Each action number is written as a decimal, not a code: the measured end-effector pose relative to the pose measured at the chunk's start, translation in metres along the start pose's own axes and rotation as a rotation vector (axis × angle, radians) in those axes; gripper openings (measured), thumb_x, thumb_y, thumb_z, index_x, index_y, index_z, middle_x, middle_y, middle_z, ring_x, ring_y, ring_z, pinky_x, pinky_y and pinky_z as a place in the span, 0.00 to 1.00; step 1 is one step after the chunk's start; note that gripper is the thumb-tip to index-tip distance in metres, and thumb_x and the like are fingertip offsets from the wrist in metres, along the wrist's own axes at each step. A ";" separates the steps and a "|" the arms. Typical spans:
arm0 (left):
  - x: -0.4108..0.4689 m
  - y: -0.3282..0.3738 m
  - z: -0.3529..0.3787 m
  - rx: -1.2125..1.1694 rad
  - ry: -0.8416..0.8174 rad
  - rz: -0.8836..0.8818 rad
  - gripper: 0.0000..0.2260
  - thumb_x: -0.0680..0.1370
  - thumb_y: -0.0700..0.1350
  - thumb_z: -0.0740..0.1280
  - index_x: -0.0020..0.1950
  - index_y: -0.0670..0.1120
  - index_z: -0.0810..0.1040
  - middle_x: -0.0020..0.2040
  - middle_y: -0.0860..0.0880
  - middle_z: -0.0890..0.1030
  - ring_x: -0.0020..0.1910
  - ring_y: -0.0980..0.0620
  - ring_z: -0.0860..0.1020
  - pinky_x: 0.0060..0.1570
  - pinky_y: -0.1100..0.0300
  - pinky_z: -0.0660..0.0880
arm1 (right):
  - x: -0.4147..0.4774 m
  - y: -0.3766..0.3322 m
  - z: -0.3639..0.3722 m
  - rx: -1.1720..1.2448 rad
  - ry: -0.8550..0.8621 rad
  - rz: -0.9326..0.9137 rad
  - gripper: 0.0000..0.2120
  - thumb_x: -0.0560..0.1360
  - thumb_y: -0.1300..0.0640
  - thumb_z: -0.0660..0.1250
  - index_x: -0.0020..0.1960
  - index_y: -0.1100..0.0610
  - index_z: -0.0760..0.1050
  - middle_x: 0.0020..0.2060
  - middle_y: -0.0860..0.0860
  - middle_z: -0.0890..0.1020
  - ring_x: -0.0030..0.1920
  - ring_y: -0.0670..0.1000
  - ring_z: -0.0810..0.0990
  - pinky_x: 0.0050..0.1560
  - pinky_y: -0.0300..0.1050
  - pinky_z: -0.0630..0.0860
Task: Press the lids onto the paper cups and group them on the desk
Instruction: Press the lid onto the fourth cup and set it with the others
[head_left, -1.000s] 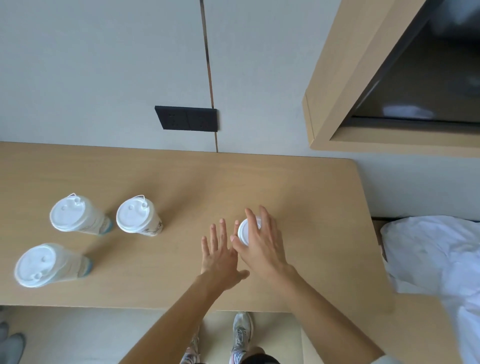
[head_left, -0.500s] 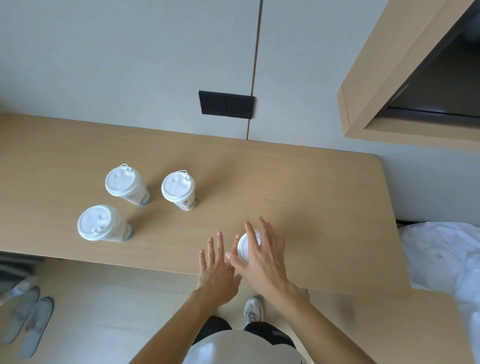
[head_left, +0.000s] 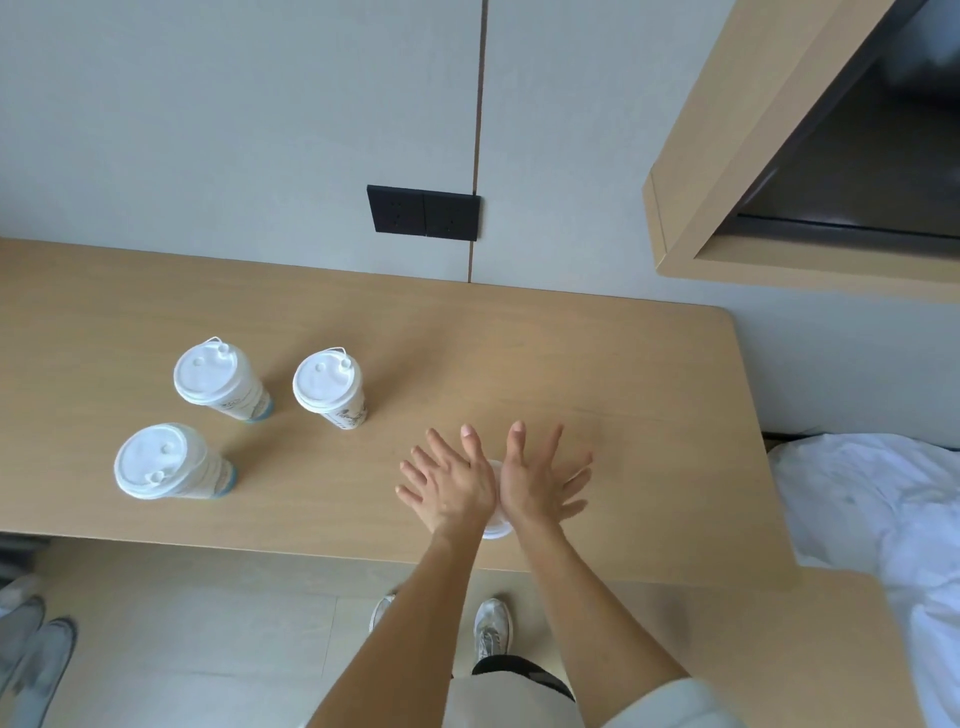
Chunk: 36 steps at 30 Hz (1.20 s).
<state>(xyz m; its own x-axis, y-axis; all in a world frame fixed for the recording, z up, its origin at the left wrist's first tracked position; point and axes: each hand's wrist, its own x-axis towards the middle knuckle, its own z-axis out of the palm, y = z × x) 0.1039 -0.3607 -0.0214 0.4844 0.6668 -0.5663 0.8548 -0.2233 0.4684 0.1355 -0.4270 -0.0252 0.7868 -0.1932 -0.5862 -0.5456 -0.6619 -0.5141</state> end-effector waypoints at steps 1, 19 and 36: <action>0.001 -0.001 0.003 0.006 0.032 0.018 0.34 0.83 0.65 0.43 0.85 0.49 0.50 0.84 0.41 0.56 0.84 0.40 0.48 0.80 0.36 0.44 | 0.001 0.002 0.002 0.002 0.005 0.004 0.41 0.78 0.24 0.47 0.85 0.40 0.43 0.84 0.57 0.35 0.85 0.59 0.37 0.80 0.67 0.37; 0.029 0.001 -0.005 0.096 0.008 0.603 0.25 0.87 0.56 0.49 0.83 0.51 0.58 0.84 0.45 0.60 0.84 0.44 0.51 0.80 0.42 0.52 | -0.018 0.013 0.010 0.229 0.000 0.340 0.36 0.82 0.30 0.43 0.84 0.46 0.56 0.83 0.63 0.53 0.82 0.66 0.56 0.82 0.68 0.51; 0.005 -0.024 -0.004 0.048 0.021 0.141 0.32 0.81 0.68 0.48 0.83 0.55 0.56 0.80 0.47 0.65 0.82 0.43 0.54 0.78 0.36 0.52 | 0.000 -0.001 0.014 -0.050 0.004 -0.113 0.36 0.80 0.28 0.49 0.84 0.42 0.51 0.85 0.58 0.51 0.85 0.57 0.46 0.82 0.65 0.43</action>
<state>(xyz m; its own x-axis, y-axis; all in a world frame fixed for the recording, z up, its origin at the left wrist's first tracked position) 0.0848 -0.3495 -0.0328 0.5967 0.6413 -0.4823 0.7868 -0.3491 0.5091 0.1320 -0.4162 -0.0341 0.8434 -0.1180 -0.5242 -0.4384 -0.7151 -0.5444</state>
